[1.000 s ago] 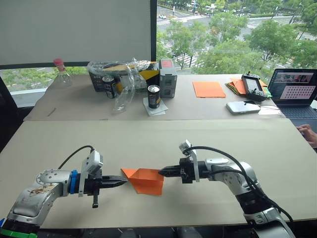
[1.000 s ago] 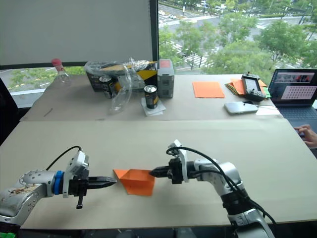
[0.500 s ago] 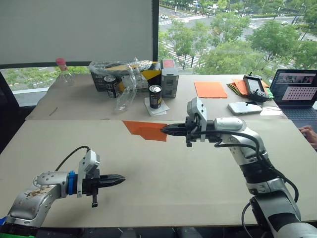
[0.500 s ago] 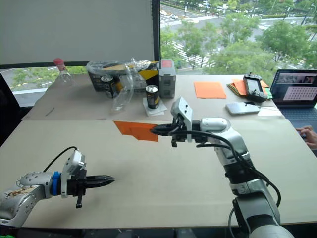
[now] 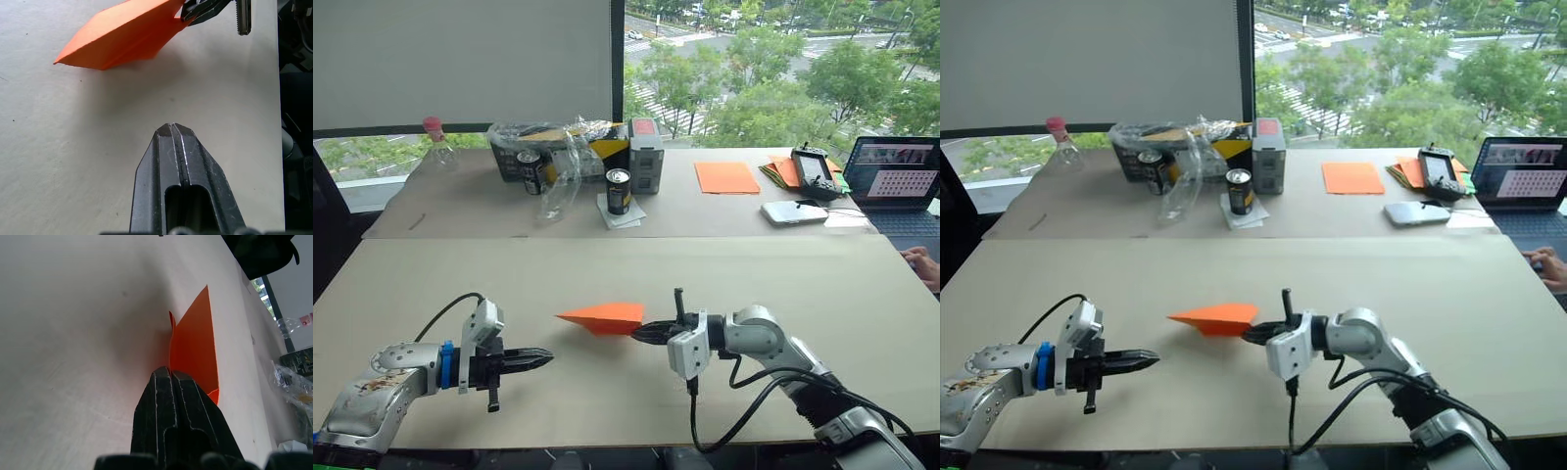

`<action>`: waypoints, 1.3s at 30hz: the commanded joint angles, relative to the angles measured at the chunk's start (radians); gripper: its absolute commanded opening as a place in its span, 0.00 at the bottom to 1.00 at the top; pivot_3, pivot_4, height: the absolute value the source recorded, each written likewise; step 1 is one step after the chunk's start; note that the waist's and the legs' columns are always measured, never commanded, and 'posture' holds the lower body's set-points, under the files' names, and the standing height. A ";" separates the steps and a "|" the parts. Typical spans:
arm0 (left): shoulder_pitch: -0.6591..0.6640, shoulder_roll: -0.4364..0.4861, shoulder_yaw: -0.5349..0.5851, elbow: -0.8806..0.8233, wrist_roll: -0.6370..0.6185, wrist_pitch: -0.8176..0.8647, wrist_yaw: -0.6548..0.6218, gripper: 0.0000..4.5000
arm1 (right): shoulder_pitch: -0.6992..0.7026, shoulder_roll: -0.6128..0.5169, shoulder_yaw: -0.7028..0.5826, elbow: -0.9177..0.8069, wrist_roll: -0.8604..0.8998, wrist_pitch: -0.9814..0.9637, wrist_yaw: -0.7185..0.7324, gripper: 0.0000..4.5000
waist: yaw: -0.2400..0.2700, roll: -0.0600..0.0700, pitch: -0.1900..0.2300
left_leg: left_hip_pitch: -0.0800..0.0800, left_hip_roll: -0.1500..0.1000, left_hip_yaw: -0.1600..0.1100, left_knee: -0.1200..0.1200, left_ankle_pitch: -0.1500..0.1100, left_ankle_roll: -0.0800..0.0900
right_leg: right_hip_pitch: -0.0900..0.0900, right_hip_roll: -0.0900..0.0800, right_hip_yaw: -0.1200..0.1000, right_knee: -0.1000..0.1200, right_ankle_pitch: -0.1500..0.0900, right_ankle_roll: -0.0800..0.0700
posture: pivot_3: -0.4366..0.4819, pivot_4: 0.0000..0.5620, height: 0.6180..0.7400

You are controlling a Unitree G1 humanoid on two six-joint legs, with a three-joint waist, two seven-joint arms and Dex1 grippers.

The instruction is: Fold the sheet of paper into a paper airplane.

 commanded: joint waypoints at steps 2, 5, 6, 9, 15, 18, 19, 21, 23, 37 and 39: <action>-0.037 0.001 -0.002 0.011 -0.008 -0.001 -0.016 0.00 | -0.004 -0.018 -0.001 0.038 -0.033 -0.110 -0.062 0.01 | 0.001 0.000 0.000 | 0.001 0.000 0.000 0.000 0.000 0.000 | 0.000 0.000 0.000 0.001 0.000 0.000 | 0.48 0.27 0.79; -0.047 -0.003 -0.005 0.017 -0.012 0.003 -0.022 0.00 | 0.000 -0.033 0.004 0.039 0.002 -0.135 -0.053 0.14 | 0.001 0.000 0.000 | 0.001 0.000 0.000 0.000 0.000 0.000 | 0.001 0.000 0.001 0.000 0.000 0.000 | 0.48 0.27 0.79; -0.049 -0.004 -0.005 0.019 -0.012 0.004 -0.024 0.00 | 0.000 -0.043 0.002 0.031 0.013 -0.144 -0.050 0.20 | 0.002 0.000 0.000 | 0.001 0.000 0.001 0.000 0.000 0.000 | 0.001 0.000 0.001 0.000 0.000 0.000 | 0.48 0.27 0.79; -0.054 -0.009 -0.005 0.019 -0.021 0.010 -0.030 0.00 | 0.013 -0.099 -0.012 -0.026 0.073 -0.154 -0.024 0.44 | 0.002 0.000 0.000 | 0.001 0.000 0.001 0.000 0.000 0.000 | 0.001 0.000 0.001 0.000 0.000 0.000 | 0.48 0.27 0.79; -0.068 -0.012 -0.002 0.032 -0.034 0.016 -0.041 0.00 | 0.074 -0.185 -0.045 -0.224 0.226 -0.057 0.001 0.90 | 0.005 0.000 0.000 | 0.002 0.000 0.000 0.001 0.000 0.000 | 0.002 0.000 0.001 0.000 0.000 0.000 | 0.48 0.27 0.79; -0.090 -0.022 0.000 0.038 -0.050 0.028 -0.040 0.00 | 0.072 -0.158 -0.066 -0.313 0.287 0.095 -0.004 0.90 | 0.001 0.000 0.000 | 0.003 0.000 0.001 0.001 0.000 0.000 | 0.003 0.000 0.002 0.001 0.000 0.000 | 0.48 0.27 0.79; -0.102 -0.030 0.004 0.038 -0.064 0.039 -0.036 0.00 | 0.067 -0.141 -0.069 -0.339 0.314 0.164 -0.007 0.90 | 0.001 0.000 0.000 | 0.004 0.000 0.001 0.002 0.000 0.000 | 0.003 0.000 0.002 0.001 0.000 0.000 | 0.48 0.27 0.79; -0.128 -0.047 0.015 0.037 -0.093 0.066 -0.027 0.00 | 0.055 -0.102 -0.073 -0.379 0.370 0.325 -0.009 0.76 | 0.003 0.000 0.000 | 0.006 0.000 0.000 0.002 0.000 0.000 | 0.006 0.000 0.002 0.001 0.000 0.000 | 0.48 0.27 0.79; -0.149 -0.058 0.023 0.036 -0.112 0.082 -0.020 0.00 | 0.045 -0.062 -0.086 -0.403 0.421 0.460 -0.014 0.63 | 0.004 0.000 0.000 | 0.009 0.000 0.000 0.002 0.000 0.000 | 0.010 0.000 0.001 0.001 0.000 0.000 | 0.48 0.27 0.79; -0.253 -0.100 -0.009 0.013 -0.113 0.118 0.055 0.00 | 0.095 0.086 -0.074 -0.365 0.474 0.981 0.010 0.00 | 0.008 0.000 0.000 | 0.009 -0.001 -0.001 0.002 0.000 0.001 | 0.012 0.000 0.000 -0.002 0.000 0.000 | 0.48 0.27 0.79; -0.258 -0.096 -0.030 0.015 -0.102 0.117 0.044 0.00 | 0.114 0.103 -0.072 -0.370 0.486 1.018 0.017 0.00 | 0.006 0.000 0.000 | 0.009 -0.001 -0.001 0.002 0.000 0.001 | 0.012 0.000 0.000 -0.002 0.000 0.000 | 0.48 0.27 0.79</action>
